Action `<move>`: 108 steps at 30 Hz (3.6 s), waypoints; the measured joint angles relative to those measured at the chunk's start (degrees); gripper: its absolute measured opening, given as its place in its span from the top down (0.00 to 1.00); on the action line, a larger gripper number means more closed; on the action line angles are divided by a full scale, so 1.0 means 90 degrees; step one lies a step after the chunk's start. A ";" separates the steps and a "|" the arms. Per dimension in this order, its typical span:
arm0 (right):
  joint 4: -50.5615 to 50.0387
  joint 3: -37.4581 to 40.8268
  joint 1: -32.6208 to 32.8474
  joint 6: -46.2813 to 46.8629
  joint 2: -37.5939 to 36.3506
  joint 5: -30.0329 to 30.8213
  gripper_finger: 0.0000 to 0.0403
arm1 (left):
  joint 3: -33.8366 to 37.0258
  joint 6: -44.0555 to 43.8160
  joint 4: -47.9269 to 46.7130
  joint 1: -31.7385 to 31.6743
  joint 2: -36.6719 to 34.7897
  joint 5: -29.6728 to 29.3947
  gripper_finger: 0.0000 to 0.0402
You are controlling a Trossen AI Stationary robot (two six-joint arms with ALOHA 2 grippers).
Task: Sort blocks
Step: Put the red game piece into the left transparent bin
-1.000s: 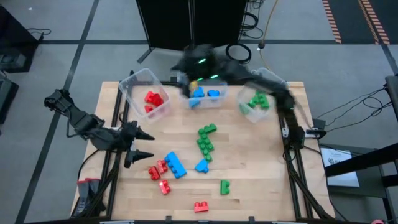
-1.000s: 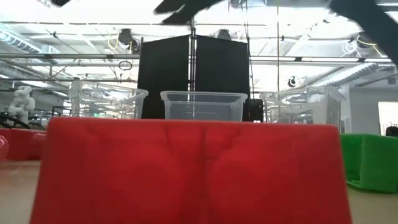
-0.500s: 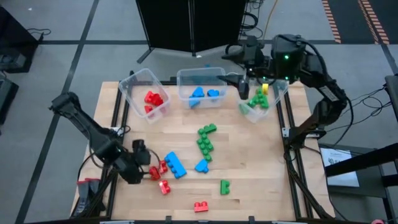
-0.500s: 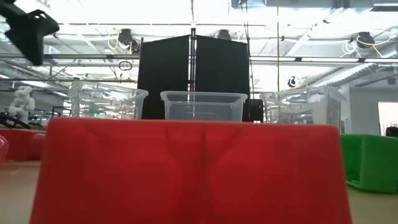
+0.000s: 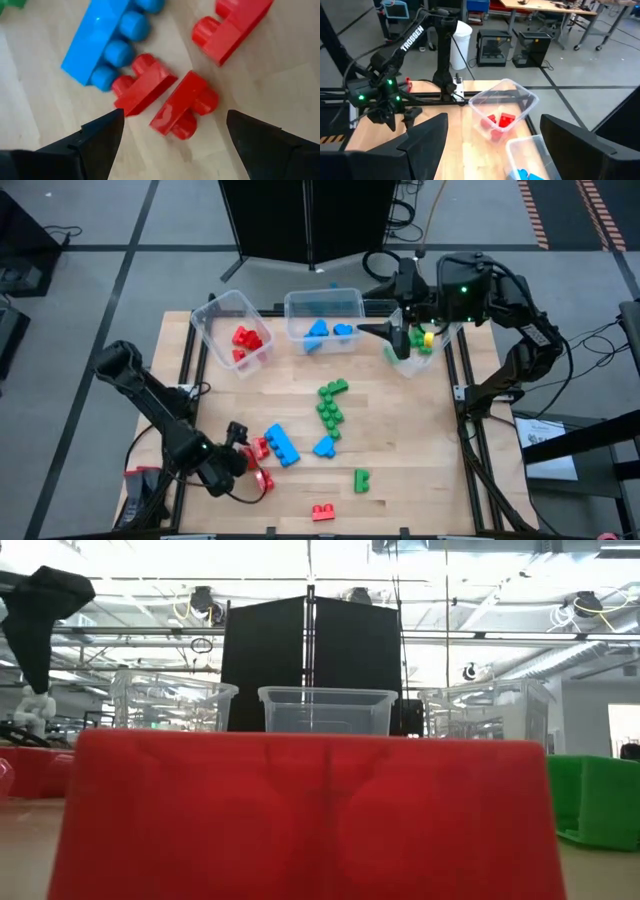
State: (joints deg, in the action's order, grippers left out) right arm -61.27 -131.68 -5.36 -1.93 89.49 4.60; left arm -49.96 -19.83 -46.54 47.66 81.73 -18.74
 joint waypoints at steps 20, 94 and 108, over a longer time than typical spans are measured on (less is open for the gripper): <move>0.0000 0.0000 0.0150 0.0128 0.0044 -0.0017 0.23 | 0.0676 0.0296 0.1046 -0.0100 0.0792 0.0136 0.17; 0.3502 -0.0002 0.0839 -0.1316 0.2090 -0.2390 0.12 | -0.1609 0.4410 0.5984 -0.1643 -0.1753 -0.3964 0.63; 0.3371 -0.0002 0.1015 -0.1674 0.2169 -0.2103 0.13 | -0.1607 0.4415 0.6272 -0.1913 -0.1734 -0.3422 0.63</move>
State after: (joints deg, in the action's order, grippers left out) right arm -30.94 -131.70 3.77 -17.00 109.01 -14.33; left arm -64.42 19.90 9.91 30.44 66.13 -49.54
